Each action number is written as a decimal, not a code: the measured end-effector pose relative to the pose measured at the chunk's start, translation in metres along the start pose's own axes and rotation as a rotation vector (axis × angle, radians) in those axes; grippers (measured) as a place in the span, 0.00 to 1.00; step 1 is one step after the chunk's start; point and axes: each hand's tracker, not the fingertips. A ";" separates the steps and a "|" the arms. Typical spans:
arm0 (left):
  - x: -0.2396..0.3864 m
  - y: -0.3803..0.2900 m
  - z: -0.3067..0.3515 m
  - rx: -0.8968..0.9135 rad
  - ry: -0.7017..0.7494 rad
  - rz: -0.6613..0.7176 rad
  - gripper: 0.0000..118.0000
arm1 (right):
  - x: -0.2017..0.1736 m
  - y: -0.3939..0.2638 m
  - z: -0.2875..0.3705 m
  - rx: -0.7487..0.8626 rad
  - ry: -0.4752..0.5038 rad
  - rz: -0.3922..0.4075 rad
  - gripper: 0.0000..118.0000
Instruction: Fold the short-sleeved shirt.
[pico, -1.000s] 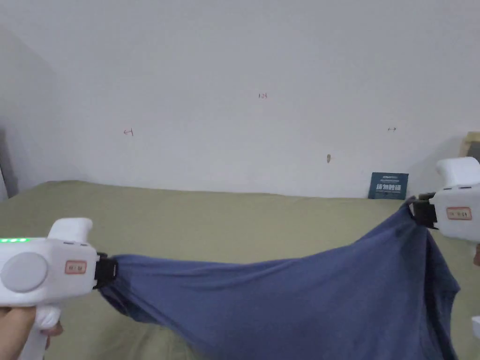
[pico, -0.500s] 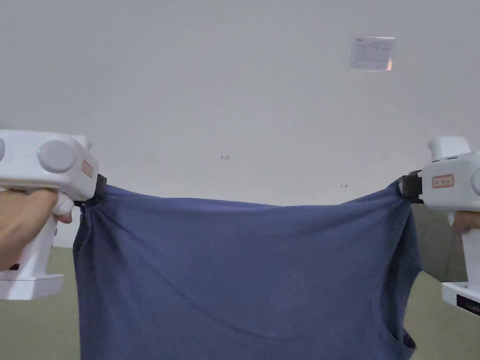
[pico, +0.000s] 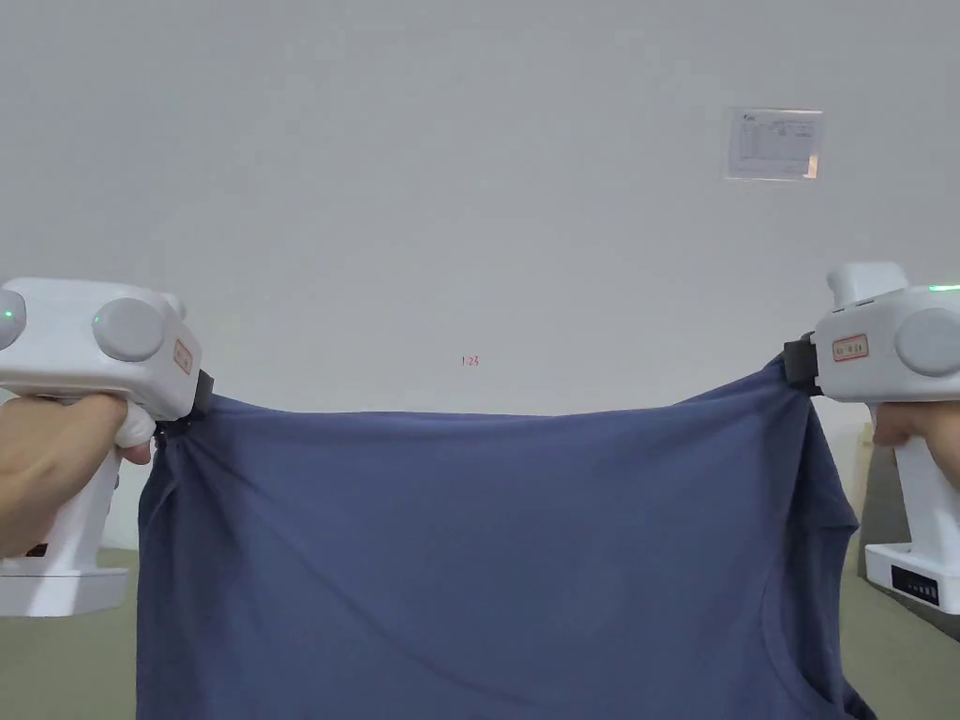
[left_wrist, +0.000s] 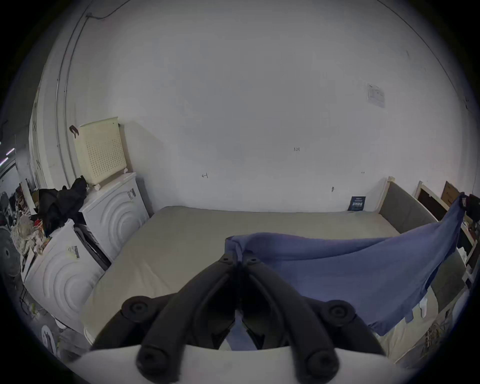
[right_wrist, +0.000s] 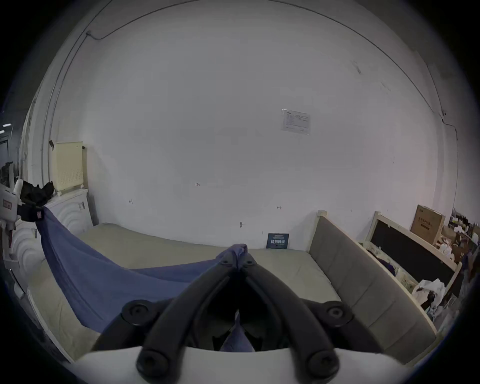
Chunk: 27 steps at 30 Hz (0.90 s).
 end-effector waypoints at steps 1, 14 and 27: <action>0.003 0.006 -0.008 -0.001 0.008 0.003 0.02 | -0.001 0.005 -0.007 0.003 -0.001 -0.001 0.00; 0.043 0.074 -0.096 0.068 0.105 -0.072 0.02 | -0.006 0.057 -0.126 0.037 -0.077 0.040 0.00; 0.059 0.034 -0.203 0.051 0.182 -0.082 0.02 | -0.028 0.009 -0.221 -0.022 -0.084 0.055 0.00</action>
